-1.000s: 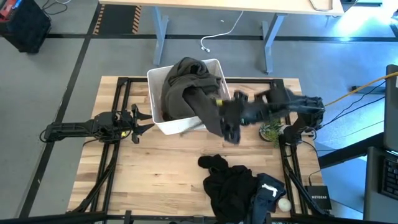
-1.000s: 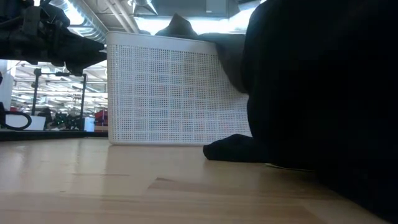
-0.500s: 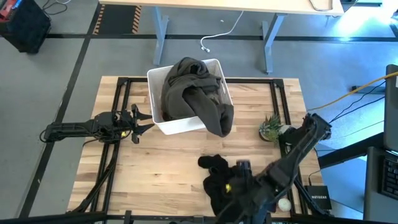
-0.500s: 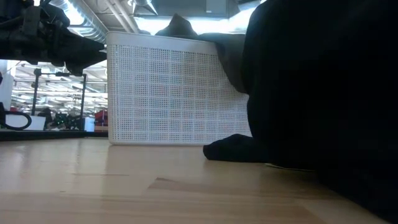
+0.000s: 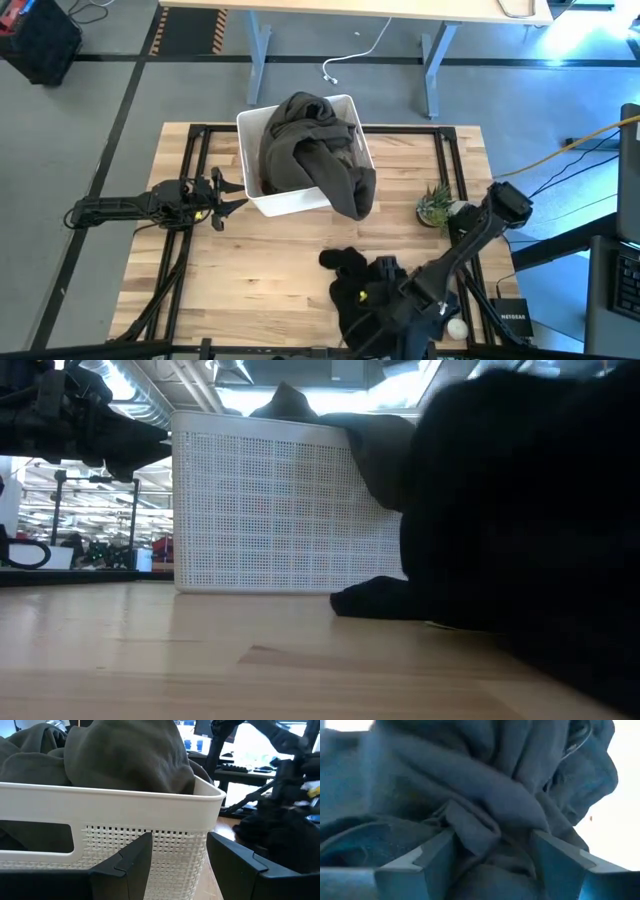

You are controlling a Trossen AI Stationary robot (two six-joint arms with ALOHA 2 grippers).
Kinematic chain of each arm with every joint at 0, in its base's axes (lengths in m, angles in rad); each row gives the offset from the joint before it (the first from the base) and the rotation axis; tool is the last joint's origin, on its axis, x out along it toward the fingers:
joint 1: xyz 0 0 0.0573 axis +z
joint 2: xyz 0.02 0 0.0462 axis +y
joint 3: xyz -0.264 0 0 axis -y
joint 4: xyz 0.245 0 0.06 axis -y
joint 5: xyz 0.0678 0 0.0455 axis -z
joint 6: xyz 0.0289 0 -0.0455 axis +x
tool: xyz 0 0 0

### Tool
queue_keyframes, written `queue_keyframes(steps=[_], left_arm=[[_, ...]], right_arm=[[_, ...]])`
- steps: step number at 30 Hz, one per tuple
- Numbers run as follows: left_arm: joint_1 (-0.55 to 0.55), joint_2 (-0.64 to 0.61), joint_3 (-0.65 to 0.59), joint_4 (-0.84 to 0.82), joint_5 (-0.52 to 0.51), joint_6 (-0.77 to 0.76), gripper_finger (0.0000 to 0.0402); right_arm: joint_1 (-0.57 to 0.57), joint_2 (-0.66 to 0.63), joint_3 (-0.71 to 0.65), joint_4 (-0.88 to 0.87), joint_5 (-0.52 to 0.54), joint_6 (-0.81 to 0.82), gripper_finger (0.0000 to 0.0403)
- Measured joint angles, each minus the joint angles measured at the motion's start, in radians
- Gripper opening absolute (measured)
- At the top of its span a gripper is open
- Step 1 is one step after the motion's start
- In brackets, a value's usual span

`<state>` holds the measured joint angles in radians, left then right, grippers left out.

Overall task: Sort clothes
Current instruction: Put the black shirt into the white laundry bin

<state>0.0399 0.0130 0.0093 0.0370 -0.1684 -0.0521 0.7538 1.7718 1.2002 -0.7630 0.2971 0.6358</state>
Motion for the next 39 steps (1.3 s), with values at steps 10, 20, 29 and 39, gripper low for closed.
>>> queue_keyframes(steps=[10, 20, 29, 39], left_arm=[[0.0, 0.0, 0.0, 0.0, 0.0, 0.0, 0.0184], [0.0, 0.0, 0.0, 0.0, 0.0, 0.0, 0.0184], [0.0, 0.0, 0.0, 0.0, 0.0, 0.0, 0.0184], [0.0, 0.0, 0.0, 0.0, 0.0, 0.0, 0.0184]], right_arm=[[-0.16, -0.012, -0.276, 0.348, -0.096, -0.065, 0.0248], [-0.234, -0.008, -0.309, 0.523, -0.13, -0.256, 0.0055], [-0.24, -0.06, -0.112, 0.413, -0.014, -0.511, 0.0055], [-0.332, -0.171, 0.383, 0.3, 0.183, -0.964, 0.0055]])
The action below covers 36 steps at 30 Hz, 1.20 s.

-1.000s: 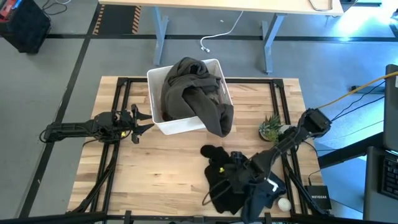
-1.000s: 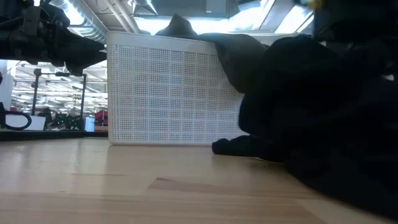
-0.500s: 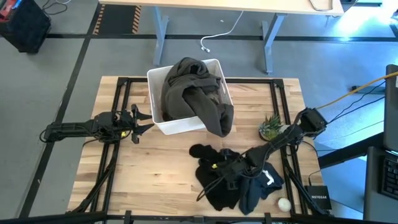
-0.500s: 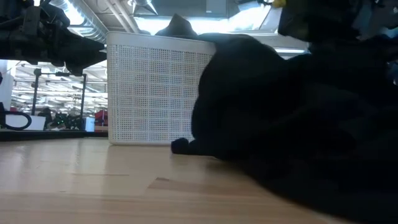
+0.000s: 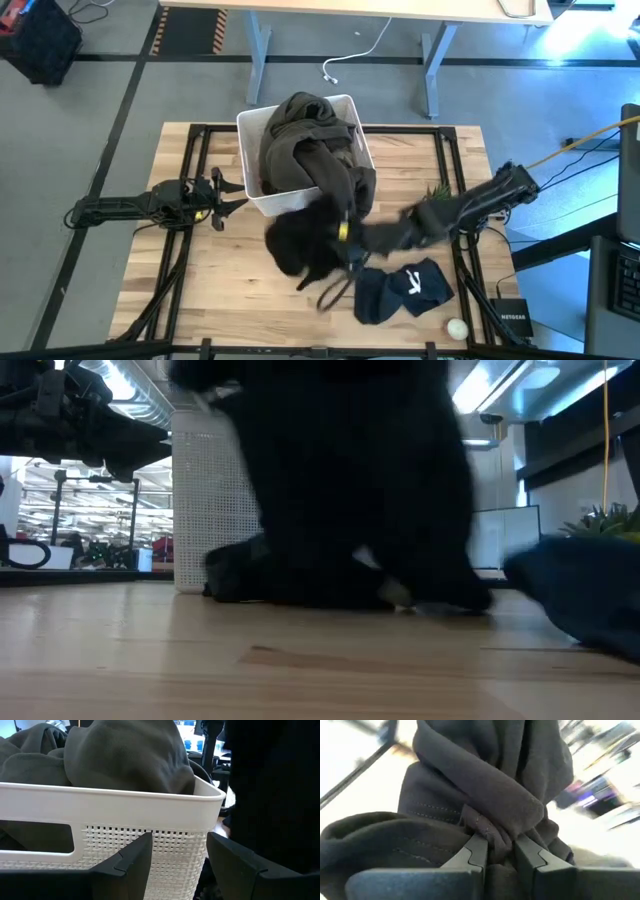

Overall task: Sort clothes
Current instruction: Put the black shirt into the white laundry bin

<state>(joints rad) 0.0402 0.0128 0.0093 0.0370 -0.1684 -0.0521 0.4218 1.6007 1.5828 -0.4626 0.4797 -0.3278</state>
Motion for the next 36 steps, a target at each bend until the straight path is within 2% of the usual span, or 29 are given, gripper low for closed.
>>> queue_keyframes(steps=[4, 7, 10, 13, 19, 22, 27, 32, 36], left_arm=[[0.0, 0.0, 0.0, 0.0, 0.0, 0.0, 0.0184], [0.0, 0.0, 0.0, 0.0, 0.0, 0.0, 0.0184], [0.0, 0.0, 0.0, 0.0, 0.0, 0.0, 0.0184], [0.0, 0.0, 0.0, 0.0, 0.0, 0.0, 0.0184], [0.0, 0.0, 0.0, 0.0, 0.0, 0.0, 0.0184], [0.0, 0.0, 0.0, 0.0, 0.0, 0.0, 0.0184], [0.0, 0.0, 0.0, 0.0, 0.0, 0.0, 0.0184], [0.0, 0.0, 0.0, 0.0, 0.0, 0.0, 0.0184], [0.0, 0.0, 0.0, 0.0, 0.0, 0.0, 0.0184]], right_arm=[[-0.1, -0.003, 0.222, 0.039, 0.069, -0.209, 0.0055], [-0.199, -0.003, 0.351, 0.137, 0.07, -0.315, 0.0055], [-0.308, -0.006, 0.445, 0.183, 0.04, -0.339, 0.0055], [-0.42, -0.008, 0.473, 0.178, -0.011, -0.293, 0.0055], [-0.596, 0.05, 0.464, -0.085, -0.133, -0.047, 0.0055], [-0.642, 0.104, 0.398, -0.181, -0.156, 0.006, 0.0055], [-0.664, 0.187, 0.226, -0.228, -0.061, 0.006, 0.0055], [-0.686, 0.253, 0.066, -0.211, -0.084, 0.033, 0.0064], [-0.703, 0.322, 0.004, -0.198, -0.113, 0.065, 0.006]])
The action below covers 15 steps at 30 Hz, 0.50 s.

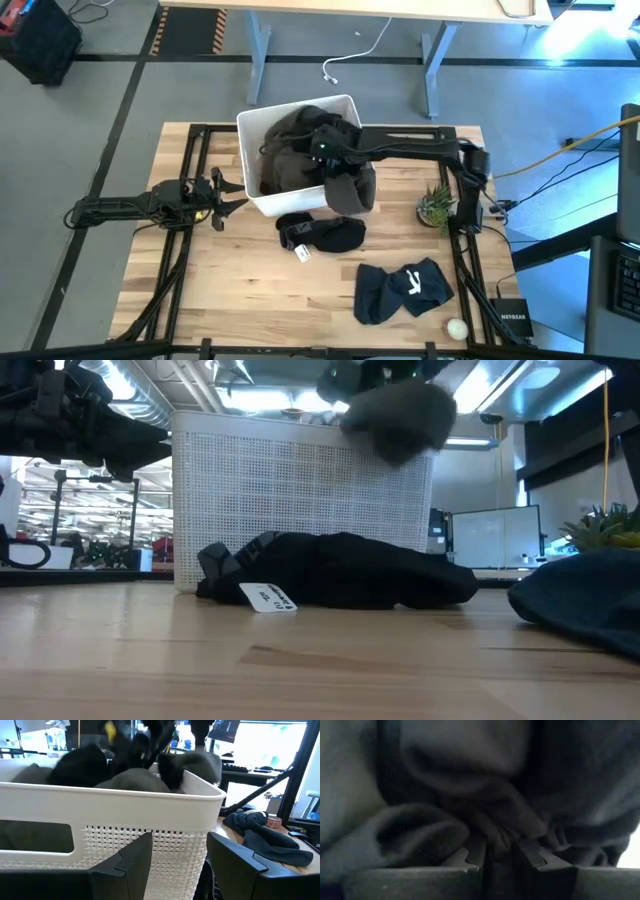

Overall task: Sort clothes
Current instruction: Put the black shirt into the white laundry bin

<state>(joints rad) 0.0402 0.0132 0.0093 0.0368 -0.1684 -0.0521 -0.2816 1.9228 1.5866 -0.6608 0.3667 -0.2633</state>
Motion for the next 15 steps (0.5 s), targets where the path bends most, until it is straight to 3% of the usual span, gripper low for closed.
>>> queue_keyframes(steps=[8, 15], left_arm=[[0.0, 0.0, 0.0, 0.0, 0.0, 0.0, 0.0184], [0.0, 0.0, 0.0, 0.0, 0.0, 0.0, 0.0184]], right_arm=[[0.001, 0.085, -0.014, 0.029, 0.044, 0.024, 0.0093], [0.003, 0.065, 0.047, -0.032, 0.033, 0.083, 0.0161]])
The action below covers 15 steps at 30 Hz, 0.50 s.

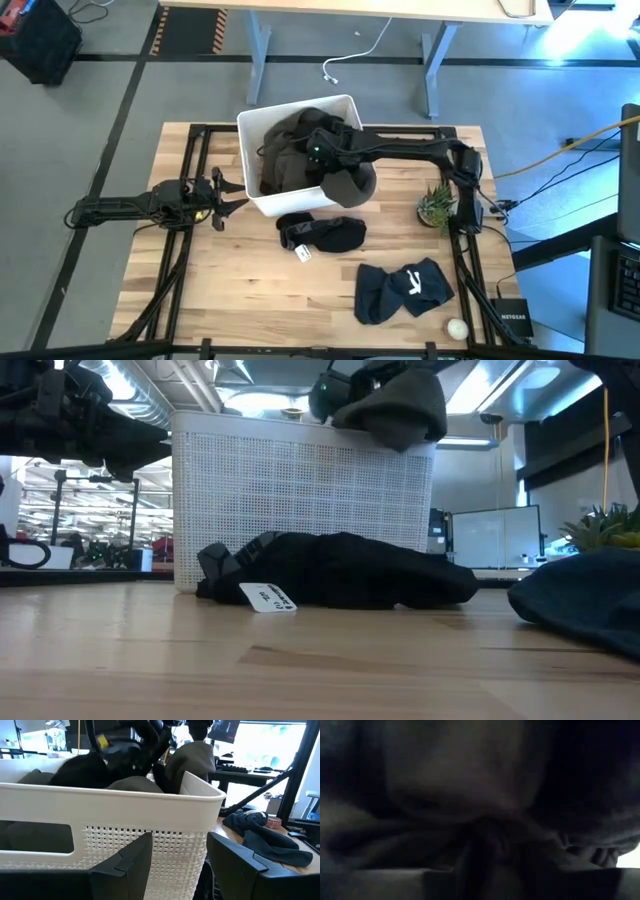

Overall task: Sort clothes
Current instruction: Put the black shirt into the white laundry bin

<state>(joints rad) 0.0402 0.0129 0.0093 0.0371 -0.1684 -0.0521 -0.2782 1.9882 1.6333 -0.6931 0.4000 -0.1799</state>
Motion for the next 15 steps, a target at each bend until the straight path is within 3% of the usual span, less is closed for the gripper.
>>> queue_keyframes(steps=[8, 15], left_arm=[[0.0, 0.0, 0.0, 0.0, 0.0, 0.0, 0.0184], [0.0, 0.0, 0.0, 0.0, 0.0, 0.0, 0.0184]], right_arm=[[0.029, -0.018, 0.244, -0.206, -0.044, 0.001, 0.0254], [0.074, -0.023, 0.539, -0.467, -0.042, 0.001, 0.0277]])
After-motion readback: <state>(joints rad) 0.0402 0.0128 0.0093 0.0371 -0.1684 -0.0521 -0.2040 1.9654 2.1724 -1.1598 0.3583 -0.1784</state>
